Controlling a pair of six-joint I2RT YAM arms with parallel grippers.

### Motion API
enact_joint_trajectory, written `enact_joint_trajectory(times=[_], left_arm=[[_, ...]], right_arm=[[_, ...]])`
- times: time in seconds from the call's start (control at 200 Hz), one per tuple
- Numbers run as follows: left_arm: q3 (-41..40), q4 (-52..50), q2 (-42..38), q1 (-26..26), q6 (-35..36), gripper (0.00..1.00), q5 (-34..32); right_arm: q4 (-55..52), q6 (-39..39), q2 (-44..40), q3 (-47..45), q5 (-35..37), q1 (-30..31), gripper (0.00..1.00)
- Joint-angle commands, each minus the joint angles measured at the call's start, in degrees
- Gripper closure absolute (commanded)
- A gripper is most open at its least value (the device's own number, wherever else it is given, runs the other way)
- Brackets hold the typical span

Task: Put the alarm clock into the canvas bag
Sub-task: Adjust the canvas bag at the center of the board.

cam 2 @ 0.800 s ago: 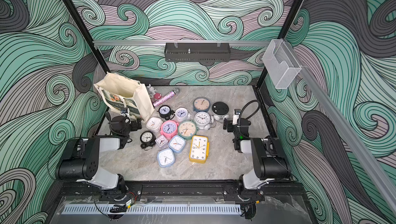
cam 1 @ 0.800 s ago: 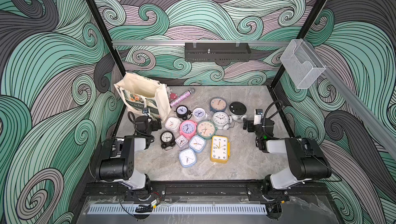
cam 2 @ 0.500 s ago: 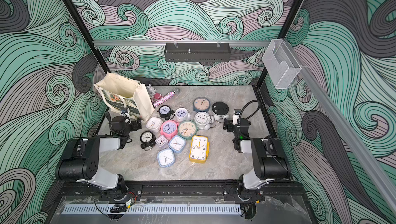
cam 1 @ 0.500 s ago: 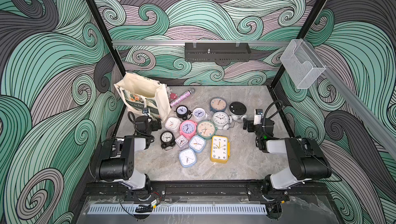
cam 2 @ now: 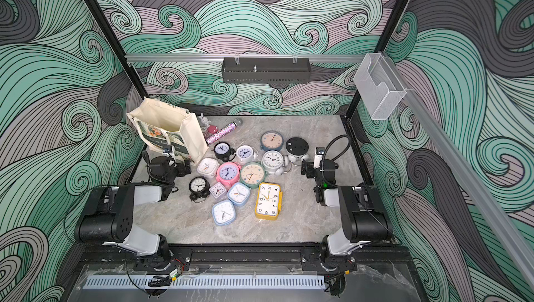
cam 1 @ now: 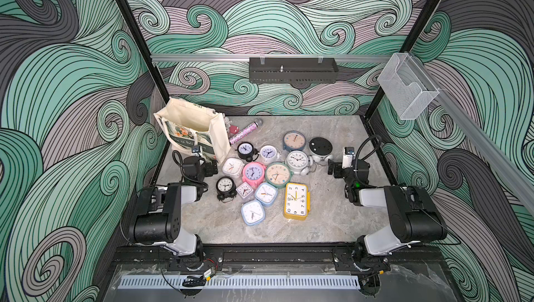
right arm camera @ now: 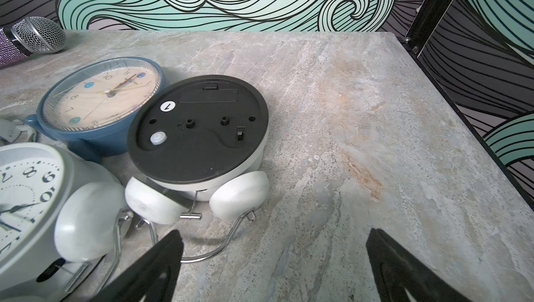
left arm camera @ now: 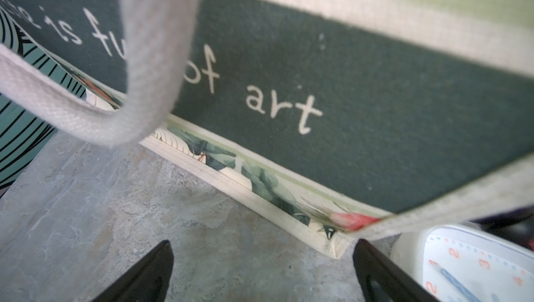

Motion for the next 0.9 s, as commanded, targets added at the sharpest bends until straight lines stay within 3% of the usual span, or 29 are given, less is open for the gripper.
enact_joint_trajectory(times=[0.0, 0.785, 0.831, 0.896], left_arm=[[1.1, 0.5, 0.2, -0.1, 0.4, 0.01, 0.6], [0.2, 1.5, -1.8, 0.0, -0.7, 0.01, -1.8], [0.8, -1.6, -4.3, 0.1, -1.6, 0.01, -4.6], [4.7, -14.2, -8.6, 0.1, -2.2, 0.01, -4.7]], right_arm=[[0.6, 0.0, -0.5, 1.0, 0.3, 0.2, 0.0], [1.0, 1.2, -0.5, 0.8, -2.4, -1.4, 0.0], [1.1, 1.2, -0.6, 0.6, -2.5, -1.5, 0.0], [1.1, 1.6, -2.0, 0.5, -0.9, -1.4, 0.0]])
